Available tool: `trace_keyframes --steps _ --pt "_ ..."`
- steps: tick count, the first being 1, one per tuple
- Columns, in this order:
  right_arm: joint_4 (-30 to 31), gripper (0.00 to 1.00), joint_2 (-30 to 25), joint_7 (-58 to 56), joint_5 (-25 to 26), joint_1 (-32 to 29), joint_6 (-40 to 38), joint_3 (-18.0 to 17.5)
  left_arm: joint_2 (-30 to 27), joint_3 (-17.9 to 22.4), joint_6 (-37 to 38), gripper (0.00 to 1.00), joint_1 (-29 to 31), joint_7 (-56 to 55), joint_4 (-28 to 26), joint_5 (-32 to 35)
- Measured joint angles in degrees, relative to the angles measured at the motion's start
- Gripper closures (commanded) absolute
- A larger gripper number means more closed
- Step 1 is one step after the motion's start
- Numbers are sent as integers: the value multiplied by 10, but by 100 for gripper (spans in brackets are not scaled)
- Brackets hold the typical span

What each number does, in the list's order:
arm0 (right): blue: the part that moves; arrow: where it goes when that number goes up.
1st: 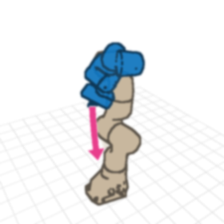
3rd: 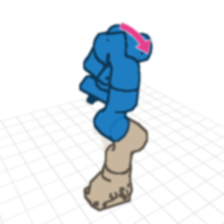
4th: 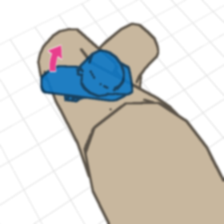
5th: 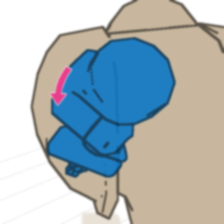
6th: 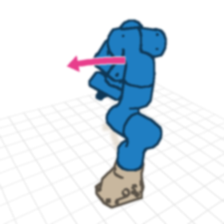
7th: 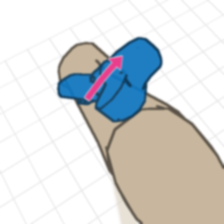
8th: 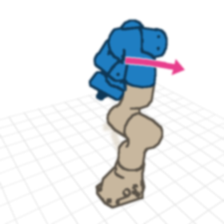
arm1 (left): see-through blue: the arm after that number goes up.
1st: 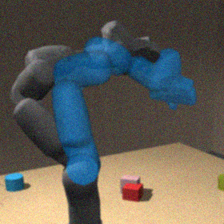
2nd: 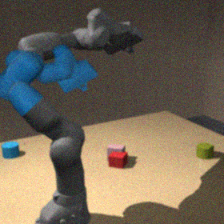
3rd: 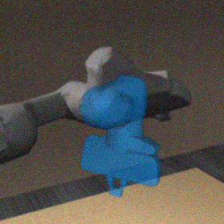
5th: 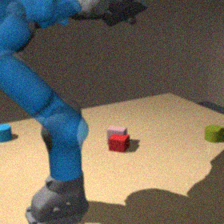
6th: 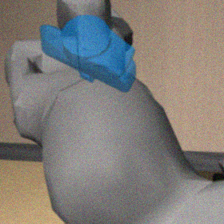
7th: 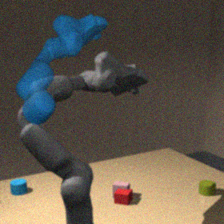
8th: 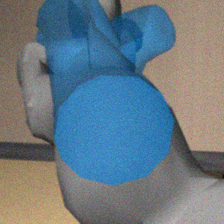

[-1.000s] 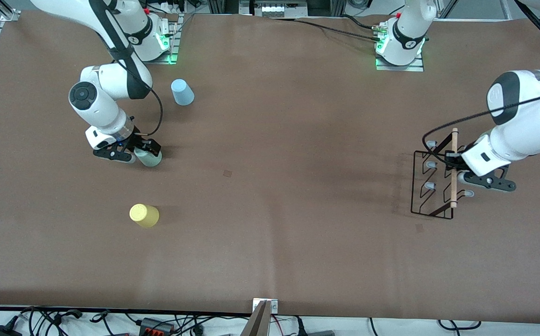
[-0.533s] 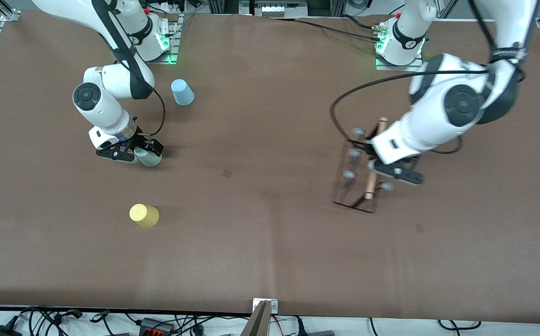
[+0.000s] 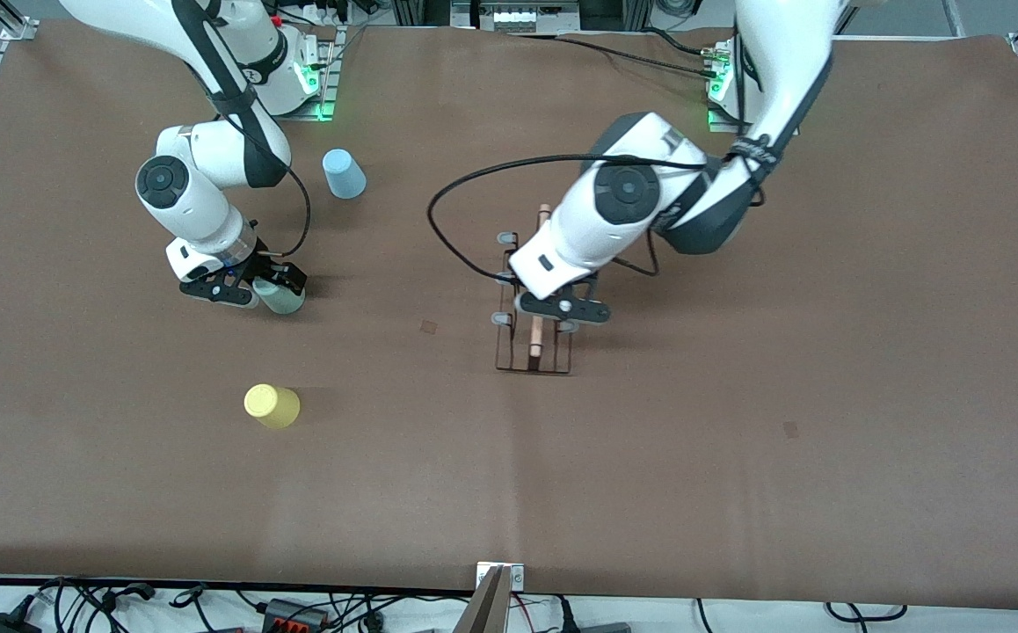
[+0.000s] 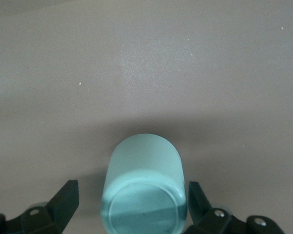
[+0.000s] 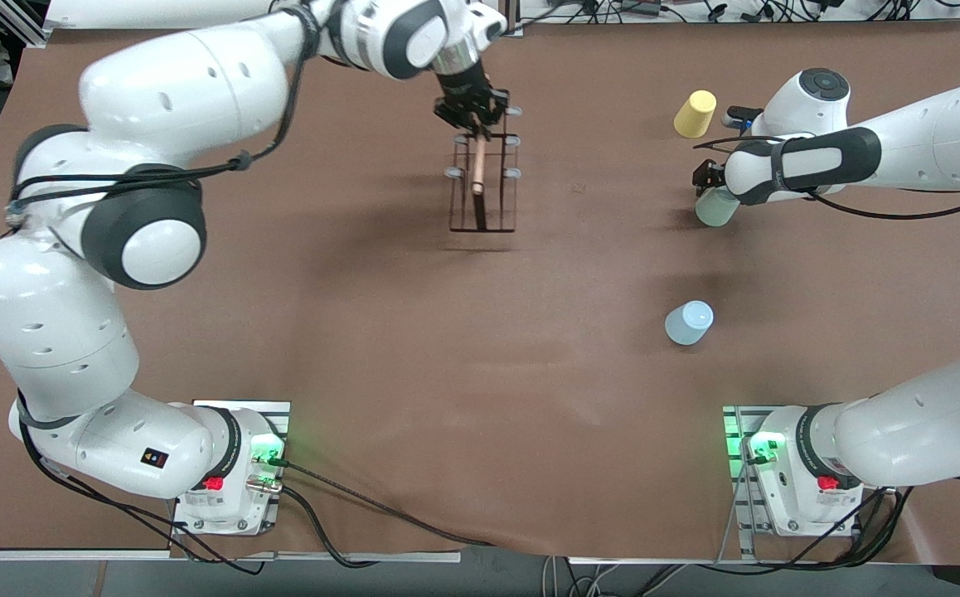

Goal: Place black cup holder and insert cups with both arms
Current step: 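Carry the wire rack with the left gripper to the table middle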

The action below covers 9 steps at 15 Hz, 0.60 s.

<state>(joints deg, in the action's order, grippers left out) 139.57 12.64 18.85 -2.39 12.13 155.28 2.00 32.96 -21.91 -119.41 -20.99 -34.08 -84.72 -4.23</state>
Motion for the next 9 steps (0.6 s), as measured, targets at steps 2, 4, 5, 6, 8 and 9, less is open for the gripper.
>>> trace_keyframes --steps 2,4,5,6,8,9 --pt "0 56 0 0 0 0 1 1 15 0 -24 99 -19 -19 2 0" --pt "0 73 -2 0 0 0 3 1 26 0 -38 95 -30 -28 4 0" --pt "0 80 -2 0 0 -1 3 1 30 0 -43 93 -34 -30 5 0" --pt "0 81 -2 0 0 -1 3 2 32 0 -45 93 -38 -32 6 0" --pt "-4 82 -11 -5 0 -1 4 3 33 0 -46 78 -42 -35 7 0" --pt "-7 82 -22 -12 0 -1 -6 4 33 0 -46 20 -42 -36 7 0"
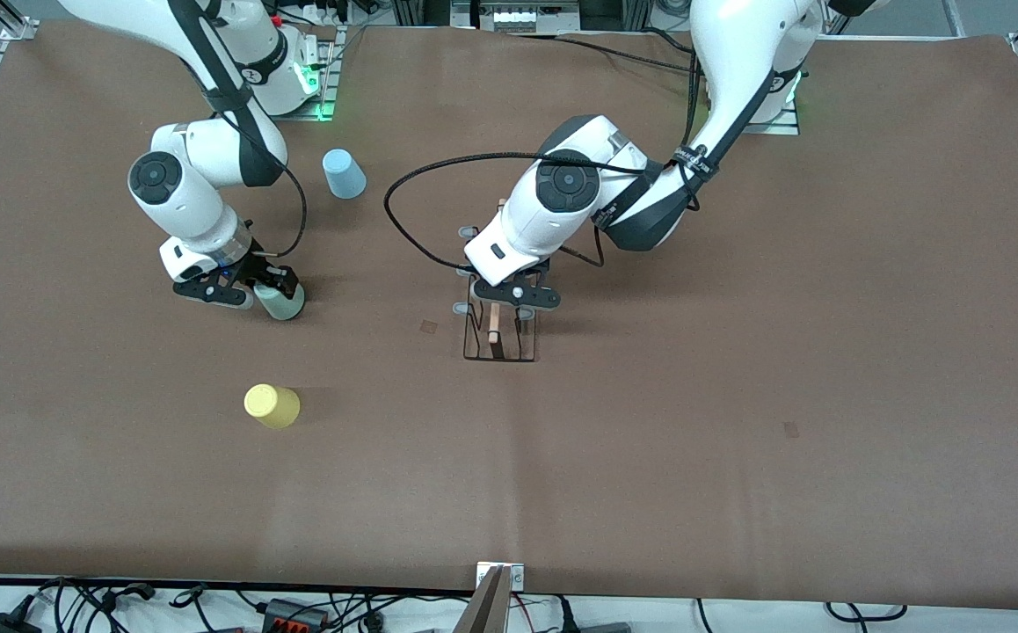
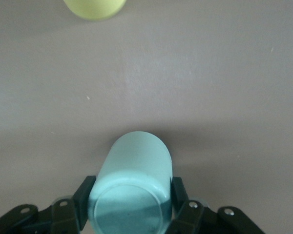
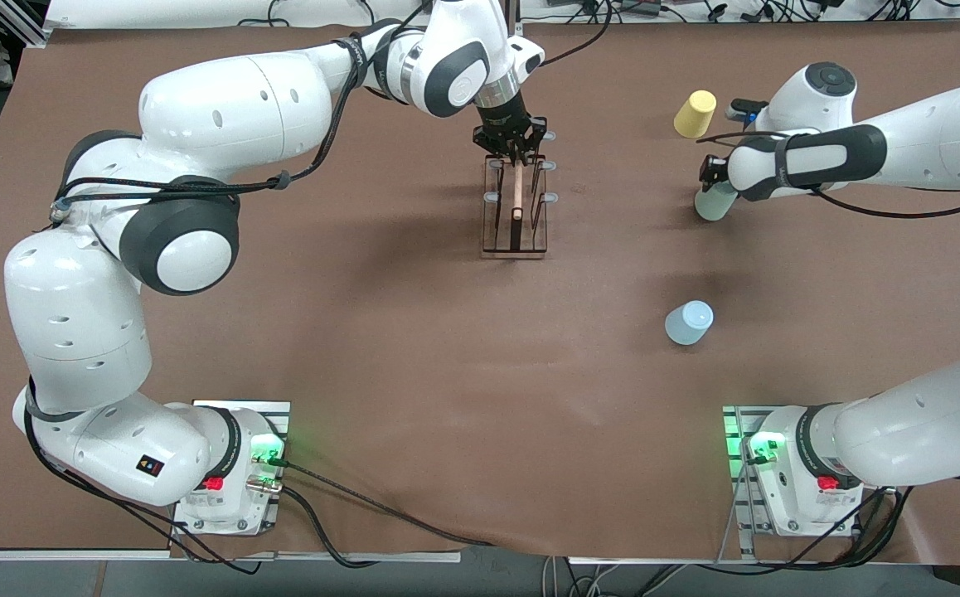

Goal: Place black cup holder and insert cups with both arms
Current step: 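Lift the teal cup with the right gripper while the left gripper releases the rack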

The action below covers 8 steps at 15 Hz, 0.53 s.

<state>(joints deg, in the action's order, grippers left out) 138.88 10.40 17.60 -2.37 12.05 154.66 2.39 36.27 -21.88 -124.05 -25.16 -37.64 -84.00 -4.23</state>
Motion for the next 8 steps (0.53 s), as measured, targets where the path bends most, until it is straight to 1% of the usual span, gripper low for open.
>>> trace_keyframes --steps 1,5,8 --pt "-6 82 -17 -8 0 0 -25 1 0 0 0 0 0 0 1 0" --pt "-22 82 -102 -41 3 -5 -133 2 -1 3 0 0 2 0 15 0" --pt "-38 82 -133 -55 5 -12 -193 3 -14 10 14 0 15 -1 22 3"
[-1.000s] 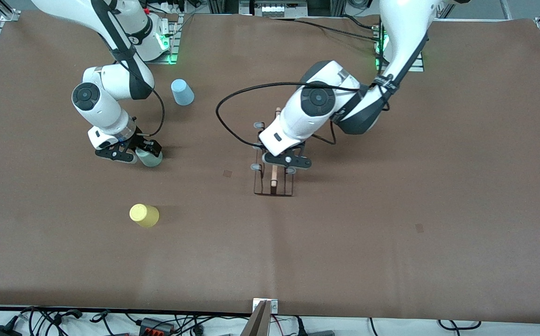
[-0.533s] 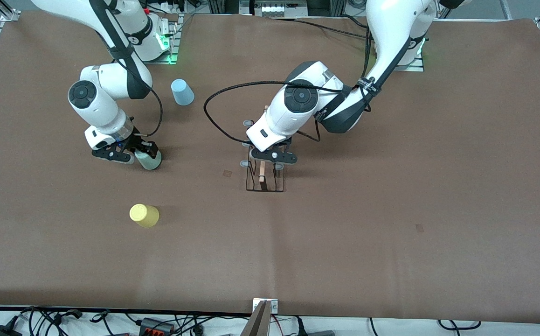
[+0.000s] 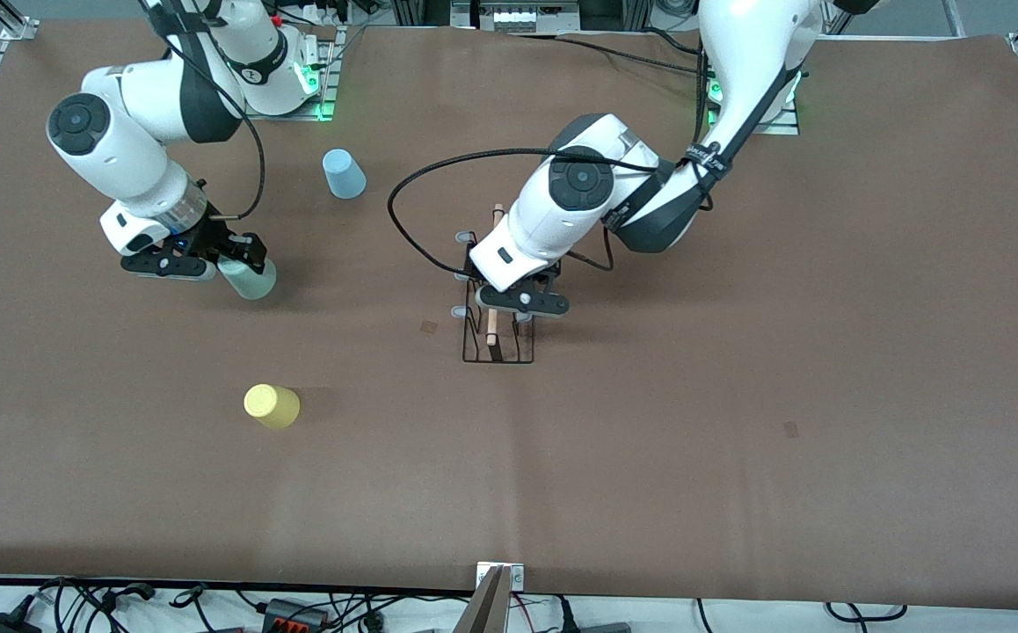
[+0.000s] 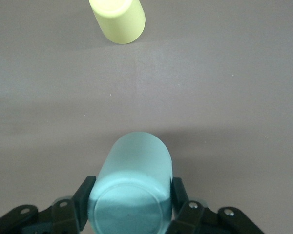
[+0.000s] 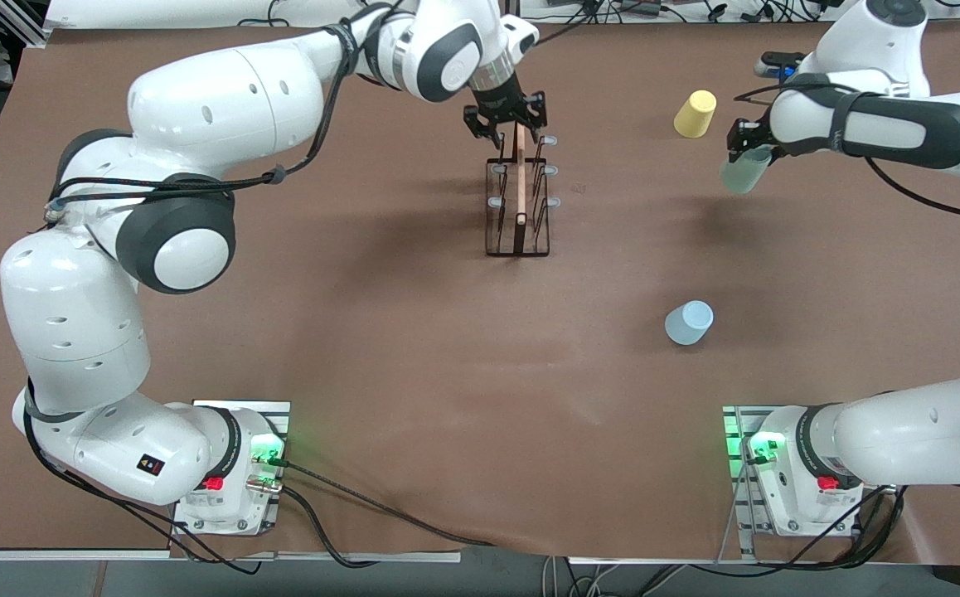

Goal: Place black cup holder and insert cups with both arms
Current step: 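Lift the teal cup with the right gripper while the left gripper releases the rack, then place the teal cup onto a rack peg while the left gripper withdraws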

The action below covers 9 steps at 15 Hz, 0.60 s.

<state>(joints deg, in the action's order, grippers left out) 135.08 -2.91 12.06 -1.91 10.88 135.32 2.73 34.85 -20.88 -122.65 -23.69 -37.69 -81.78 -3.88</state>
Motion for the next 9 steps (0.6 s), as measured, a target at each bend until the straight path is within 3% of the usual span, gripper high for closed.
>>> trace_keyframes --steps 4,6,9 --pt "-51 82 -11 65 -1 4 -103 -23 -39 3 123 0 56 13 5 99" --pt "-69 82 -23 153 -8 14 -137 -67 -43 5 183 0 87 81 4 145" --pt "-106 82 -28 340 -18 43 -154 -163 -30 9 227 0 144 195 -8 202"
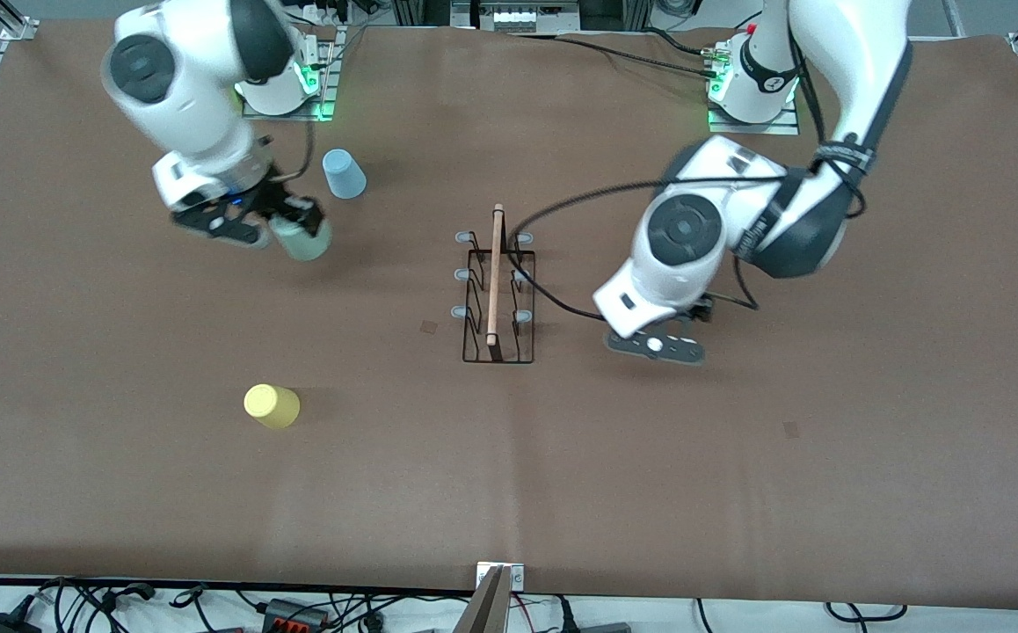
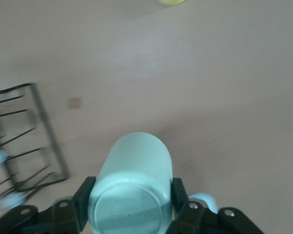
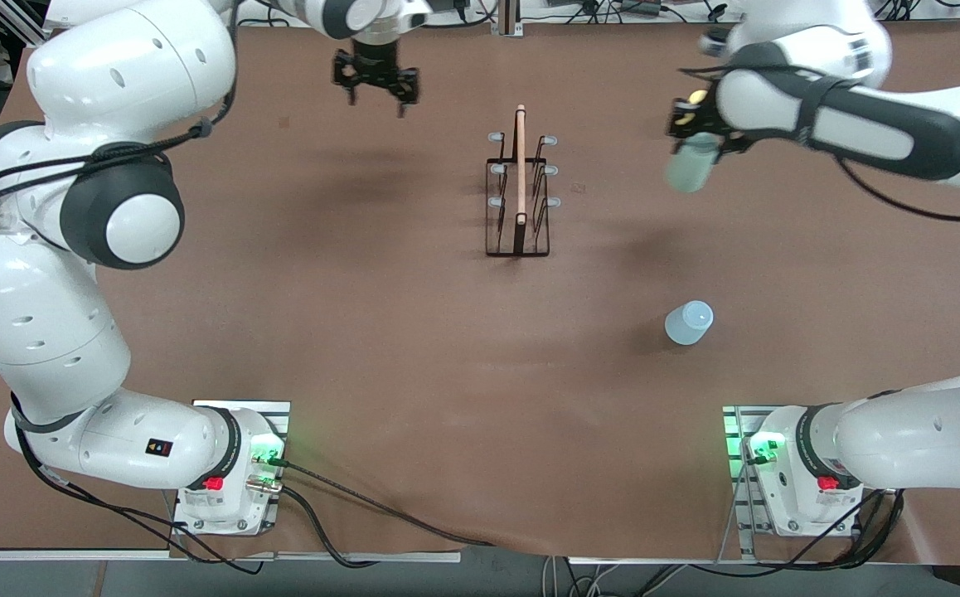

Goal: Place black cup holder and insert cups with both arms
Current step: 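Place the teal cup onto a rack peg while the left gripper withdraws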

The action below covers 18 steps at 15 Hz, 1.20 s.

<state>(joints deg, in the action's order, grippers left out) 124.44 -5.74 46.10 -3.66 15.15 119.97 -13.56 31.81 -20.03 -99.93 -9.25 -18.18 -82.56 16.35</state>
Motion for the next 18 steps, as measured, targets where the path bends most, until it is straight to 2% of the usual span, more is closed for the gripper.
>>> trace_keyframes --steps 2,3,7,10,12,13,14,15,16,18 --pt "-31 82 15 117 -1 27 0 -44 12 2 6 0 44 80 -2 8" --pt "-49 82 30 167 -1 44 1 -54 16 3 6 0 69 122 -3 8" --pt "-88 82 106 262 0 93 43 -57 17 0 31 0 153 224 -1 8" --pt "-92 82 148 284 1 100 87 -57 5 -4 90 0 173 242 4 7" --pt "-95 81 161 290 2 104 100 -57 -6 -4 110 0 187 255 5 -21" --pt "-96 73 165 291 4 106 102 -57 -12 -4 117 0 199 265 5 -45" --pt "-96 48 168 292 5 107 102 -57 -19 -5 126 0 216 281 5 -64" --pt "-96 9 172 292 6 109 103 -57 -24 -4 137 0 233 303 5 -78" --pt "-96 0 177 293 7 111 103 -57 -31 -3 146 0 248 327 6 -89" --pt "-96 0 185 294 11 112 108 -56 -46 23 157 0 254 360 4 -114"
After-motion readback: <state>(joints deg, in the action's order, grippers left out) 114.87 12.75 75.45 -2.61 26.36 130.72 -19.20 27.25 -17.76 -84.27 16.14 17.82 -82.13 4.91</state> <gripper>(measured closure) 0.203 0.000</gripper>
